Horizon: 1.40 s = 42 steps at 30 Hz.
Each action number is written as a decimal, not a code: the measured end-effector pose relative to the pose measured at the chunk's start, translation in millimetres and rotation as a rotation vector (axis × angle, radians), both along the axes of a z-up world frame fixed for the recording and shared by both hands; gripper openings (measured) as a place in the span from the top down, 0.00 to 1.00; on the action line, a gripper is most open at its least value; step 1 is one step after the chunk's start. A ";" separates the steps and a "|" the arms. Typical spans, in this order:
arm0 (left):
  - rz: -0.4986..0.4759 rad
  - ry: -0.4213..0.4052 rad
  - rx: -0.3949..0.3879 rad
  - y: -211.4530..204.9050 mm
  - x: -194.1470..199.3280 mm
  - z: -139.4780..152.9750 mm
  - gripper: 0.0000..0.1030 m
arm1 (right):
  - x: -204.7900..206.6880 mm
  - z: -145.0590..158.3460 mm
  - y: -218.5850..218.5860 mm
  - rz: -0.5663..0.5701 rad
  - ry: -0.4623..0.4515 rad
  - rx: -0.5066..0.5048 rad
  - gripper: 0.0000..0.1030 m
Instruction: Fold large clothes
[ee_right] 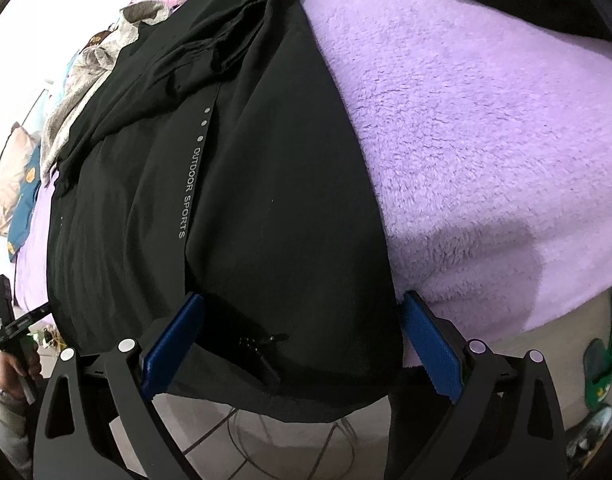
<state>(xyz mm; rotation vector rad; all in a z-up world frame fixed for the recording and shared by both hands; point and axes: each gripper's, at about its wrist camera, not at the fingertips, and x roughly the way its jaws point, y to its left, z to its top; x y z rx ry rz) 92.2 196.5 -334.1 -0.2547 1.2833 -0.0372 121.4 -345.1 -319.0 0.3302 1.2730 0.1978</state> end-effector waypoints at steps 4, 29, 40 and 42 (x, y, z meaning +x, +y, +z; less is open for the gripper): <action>0.000 0.010 -0.008 -1.5 -0.5 -0.5 0.17 | 3.8 -2.4 0.7 0.079 0.014 -0.003 0.06; -0.084 -0.043 -0.176 63.8 -25.7 -7.1 0.25 | 3.6 -7.1 -7.0 0.316 -0.079 0.159 0.17; 0.051 -0.020 -0.285 75.8 -27.3 0.5 0.52 | -3.3 -7.2 1.7 0.367 -0.052 0.243 0.30; 0.073 -0.016 -0.319 81.2 -27.8 -1.0 0.57 | -3.8 -6.7 6.5 0.387 -0.052 0.255 0.30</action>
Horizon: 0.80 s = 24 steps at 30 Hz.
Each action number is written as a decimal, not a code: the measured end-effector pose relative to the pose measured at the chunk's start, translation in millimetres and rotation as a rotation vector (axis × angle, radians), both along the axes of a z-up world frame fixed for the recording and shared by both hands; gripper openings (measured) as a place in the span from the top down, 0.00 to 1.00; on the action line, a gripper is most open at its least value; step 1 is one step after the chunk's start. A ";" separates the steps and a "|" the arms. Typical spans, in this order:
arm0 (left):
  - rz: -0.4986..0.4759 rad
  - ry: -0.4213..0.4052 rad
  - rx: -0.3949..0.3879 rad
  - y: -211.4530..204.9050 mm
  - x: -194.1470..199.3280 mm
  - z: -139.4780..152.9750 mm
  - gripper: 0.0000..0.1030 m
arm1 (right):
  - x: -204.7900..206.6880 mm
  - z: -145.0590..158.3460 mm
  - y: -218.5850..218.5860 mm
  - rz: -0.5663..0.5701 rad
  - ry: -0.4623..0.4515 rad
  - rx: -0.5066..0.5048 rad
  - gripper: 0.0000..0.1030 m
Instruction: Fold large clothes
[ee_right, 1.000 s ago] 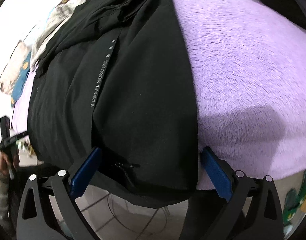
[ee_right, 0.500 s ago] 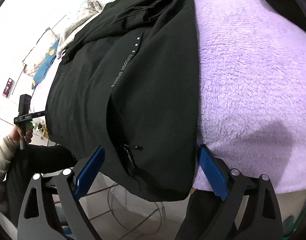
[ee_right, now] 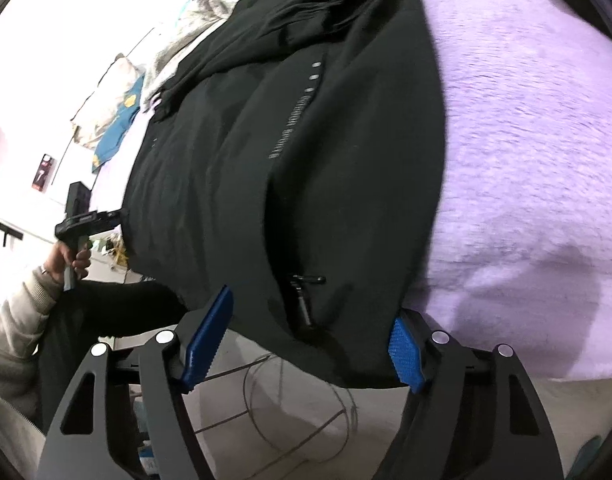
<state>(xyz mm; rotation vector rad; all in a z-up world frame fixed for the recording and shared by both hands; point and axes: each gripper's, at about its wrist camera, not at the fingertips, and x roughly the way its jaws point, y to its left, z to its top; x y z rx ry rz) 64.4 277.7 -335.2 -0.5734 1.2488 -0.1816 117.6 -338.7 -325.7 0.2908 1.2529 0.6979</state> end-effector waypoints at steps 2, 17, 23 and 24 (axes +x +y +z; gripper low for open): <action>0.003 0.000 -0.024 3.4 -2.6 -1.0 0.59 | 0.0 -1.4 2.1 0.002 0.005 0.007 0.30; -0.007 0.022 -0.062 -1.0 3.2 -7.8 0.78 | 0.5 -6.0 0.0 0.026 0.063 -0.004 0.43; 0.005 0.034 -0.107 2.0 2.4 -8.8 0.87 | 1.1 -0.2 -7.3 0.010 0.067 0.005 0.86; 0.007 0.033 -0.120 2.2 2.6 -7.9 0.89 | 0.4 2.2 -7.1 0.015 0.063 0.021 0.89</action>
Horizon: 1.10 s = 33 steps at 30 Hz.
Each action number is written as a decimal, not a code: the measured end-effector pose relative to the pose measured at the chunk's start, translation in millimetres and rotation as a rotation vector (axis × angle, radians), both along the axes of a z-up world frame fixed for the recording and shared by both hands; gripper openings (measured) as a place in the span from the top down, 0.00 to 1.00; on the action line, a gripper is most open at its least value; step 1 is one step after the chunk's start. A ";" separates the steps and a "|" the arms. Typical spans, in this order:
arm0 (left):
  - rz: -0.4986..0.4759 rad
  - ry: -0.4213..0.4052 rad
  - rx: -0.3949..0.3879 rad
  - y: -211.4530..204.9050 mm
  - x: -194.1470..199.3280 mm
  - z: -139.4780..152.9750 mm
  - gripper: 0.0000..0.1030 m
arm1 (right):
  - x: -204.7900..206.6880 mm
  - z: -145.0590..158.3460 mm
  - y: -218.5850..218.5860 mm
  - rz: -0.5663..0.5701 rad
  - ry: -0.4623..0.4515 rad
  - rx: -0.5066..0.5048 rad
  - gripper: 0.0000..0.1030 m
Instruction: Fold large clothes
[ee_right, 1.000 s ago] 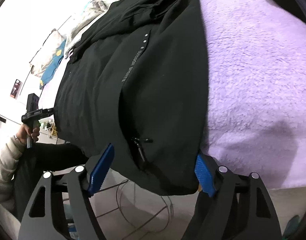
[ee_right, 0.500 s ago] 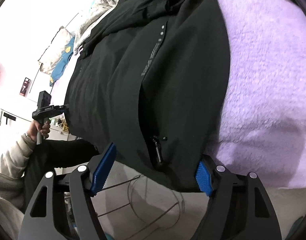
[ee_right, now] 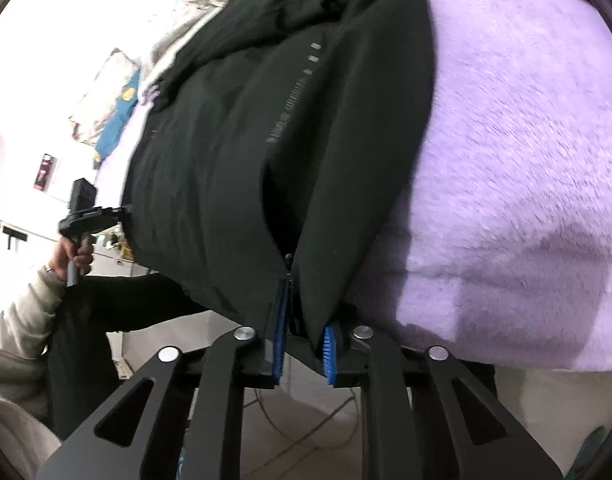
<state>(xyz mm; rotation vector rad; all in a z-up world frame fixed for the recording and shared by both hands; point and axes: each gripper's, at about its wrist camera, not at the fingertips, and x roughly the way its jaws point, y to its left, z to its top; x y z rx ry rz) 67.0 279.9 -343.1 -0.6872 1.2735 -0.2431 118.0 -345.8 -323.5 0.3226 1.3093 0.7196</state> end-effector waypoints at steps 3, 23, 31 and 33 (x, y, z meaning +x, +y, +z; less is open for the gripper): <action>0.004 0.000 -0.028 0.6 0.3 1.1 0.90 | -1.8 13.7 2.8 0.020 -0.033 0.061 0.91; 0.082 -0.182 -0.301 15.9 1.2 42.5 0.97 | 14.2 70.7 -4.1 -0.036 -0.209 0.381 0.91; 0.081 -0.218 -0.354 16.8 5.3 64.1 0.97 | 18.1 82.2 3.1 -0.016 -0.240 0.412 0.91; 0.086 -0.226 -0.363 18.3 5.9 69.0 0.97 | 19.3 84.6 3.2 -0.021 -0.247 0.411 0.91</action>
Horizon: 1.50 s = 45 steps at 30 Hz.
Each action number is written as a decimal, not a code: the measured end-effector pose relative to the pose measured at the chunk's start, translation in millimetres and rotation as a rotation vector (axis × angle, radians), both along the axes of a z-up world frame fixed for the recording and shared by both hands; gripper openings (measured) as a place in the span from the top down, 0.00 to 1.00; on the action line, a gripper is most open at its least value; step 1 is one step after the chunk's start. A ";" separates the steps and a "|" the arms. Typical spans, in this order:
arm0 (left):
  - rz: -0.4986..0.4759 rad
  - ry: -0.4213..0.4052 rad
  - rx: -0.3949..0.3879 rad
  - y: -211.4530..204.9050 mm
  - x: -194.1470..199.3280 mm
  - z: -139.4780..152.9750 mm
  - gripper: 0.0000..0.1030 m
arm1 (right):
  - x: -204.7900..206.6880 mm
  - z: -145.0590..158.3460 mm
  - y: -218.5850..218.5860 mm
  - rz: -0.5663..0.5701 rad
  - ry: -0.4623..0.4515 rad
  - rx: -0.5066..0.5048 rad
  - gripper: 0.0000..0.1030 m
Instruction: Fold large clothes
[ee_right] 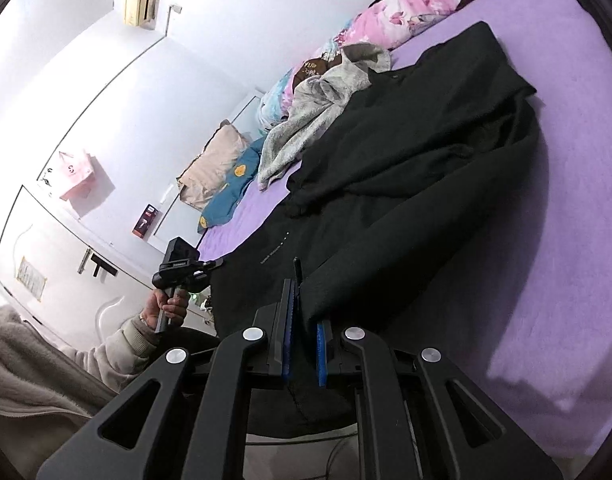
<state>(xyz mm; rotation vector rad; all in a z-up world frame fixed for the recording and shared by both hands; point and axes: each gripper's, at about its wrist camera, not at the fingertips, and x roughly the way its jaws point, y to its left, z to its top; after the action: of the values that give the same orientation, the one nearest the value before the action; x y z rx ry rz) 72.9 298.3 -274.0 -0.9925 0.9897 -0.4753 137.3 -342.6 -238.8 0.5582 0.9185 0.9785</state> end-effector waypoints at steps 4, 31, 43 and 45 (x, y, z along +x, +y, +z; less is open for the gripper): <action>0.027 0.014 -0.029 4.1 2.0 3.4 0.97 | 0.2 4.1 -9.6 -0.013 -0.009 0.022 0.91; 0.105 -0.006 -0.064 9.4 65.6 75.7 0.97 | 51.9 55.3 -28.1 -0.120 -0.097 0.247 0.91; 0.141 -0.028 -0.097 22.3 122.4 103.7 0.97 | 100.1 79.3 -35.8 -0.269 -0.060 0.324 0.91; 0.152 -0.022 -0.102 25.3 137.2 105.5 0.97 | 111.3 76.8 -38.4 -0.296 -0.054 0.326 0.91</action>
<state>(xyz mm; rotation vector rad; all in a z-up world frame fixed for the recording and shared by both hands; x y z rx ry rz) 210.1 323.6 -168.6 -1.1428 0.8695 -0.4124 248.6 -381.1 -162.1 0.9116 0.6076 0.8725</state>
